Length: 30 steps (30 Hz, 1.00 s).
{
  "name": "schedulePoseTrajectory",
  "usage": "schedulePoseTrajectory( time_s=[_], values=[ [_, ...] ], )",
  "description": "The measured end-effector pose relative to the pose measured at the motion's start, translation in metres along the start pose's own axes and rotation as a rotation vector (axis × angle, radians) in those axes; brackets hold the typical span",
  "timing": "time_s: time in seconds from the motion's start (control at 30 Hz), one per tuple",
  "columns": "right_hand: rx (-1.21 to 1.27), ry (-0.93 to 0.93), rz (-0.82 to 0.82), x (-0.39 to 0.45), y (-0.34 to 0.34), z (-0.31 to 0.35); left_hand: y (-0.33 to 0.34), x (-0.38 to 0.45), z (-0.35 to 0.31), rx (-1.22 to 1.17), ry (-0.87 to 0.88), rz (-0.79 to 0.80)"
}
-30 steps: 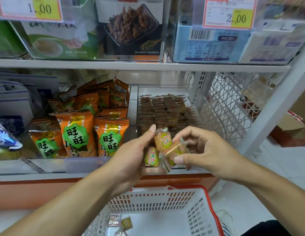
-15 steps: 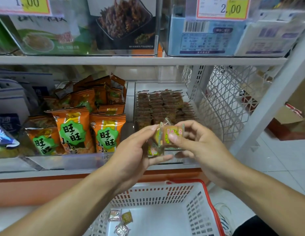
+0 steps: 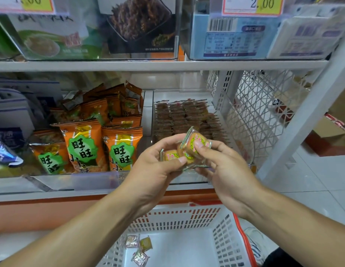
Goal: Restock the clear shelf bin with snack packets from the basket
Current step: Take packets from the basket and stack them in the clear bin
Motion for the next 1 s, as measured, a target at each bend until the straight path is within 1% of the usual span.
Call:
schedulePoseTrajectory(
  time_s=[0.1, 0.17, 0.23, 0.3, 0.37, 0.43, 0.57, 0.63, 0.73, 0.8, 0.87, 0.93, 0.97, 1.0],
  values=[
    [0.151, 0.094, 0.023, -0.003, 0.004, -0.007, -0.001, -0.001, 0.0, -0.002, 0.09, -0.105],
    [0.26, 0.2, 0.062, -0.006, 0.009, -0.011, -0.001, -0.002, 0.001, 0.043, 0.128, -0.139],
    [0.333, 0.264, 0.073, -0.007, 0.01, -0.011, -0.002, -0.002, 0.001, 0.055, 0.145, -0.158],
    [0.342, 0.258, 0.063, -0.005, 0.009, -0.008, -0.002, 0.0, 0.001, -0.02, 0.134, -0.161],
    [0.32, 0.21, 0.04, -0.002, 0.006, -0.002, -0.004, 0.003, 0.0, -0.119, 0.113, -0.179],
    [0.253, 0.188, 0.08, 0.001, 0.004, 0.004, -0.006, 0.004, -0.002, -0.174, 0.11, -0.202],
    [-0.042, 0.254, 0.336, -0.001, 0.006, 0.01, -0.008, 0.004, -0.005, -0.196, 0.134, -0.2],
    [-0.036, 0.289, 0.358, -0.002, 0.007, 0.007, -0.008, 0.003, -0.003, -0.147, 0.159, -0.174],
    [0.061, 0.294, 0.342, -0.002, 0.007, 0.002, -0.006, 0.003, 0.001, -0.013, 0.189, -0.172],
    [0.048, 0.282, 0.39, -0.002, 0.008, 0.002, -0.003, 0.003, 0.003, 0.104, 0.196, -0.182],
    [-0.031, 0.238, 0.418, -0.001, 0.007, 0.002, 0.001, 0.004, 0.004, 0.171, 0.19, -0.178],
    [-0.149, 0.148, 0.42, 0.002, 0.003, 0.004, 0.004, 0.006, 0.004, 0.153, 0.148, -0.18],
    [-0.259, 0.06, 0.43, 0.003, 0.001, 0.006, 0.005, 0.006, 0.003, 0.121, 0.113, -0.178],
    [-0.423, -0.077, 0.432, 0.003, 0.0, 0.01, 0.006, 0.006, 0.002, 0.068, 0.065, -0.171]
  ],
)
Point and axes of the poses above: each hand's wrist, its own x-axis towards the middle knuckle, its own y-axis out of the palm, z = x × y, the point moved 2 cm from there along x, towards the middle knuckle, and after that the axes turned 12 degrees about x, right-handed, at the moved point
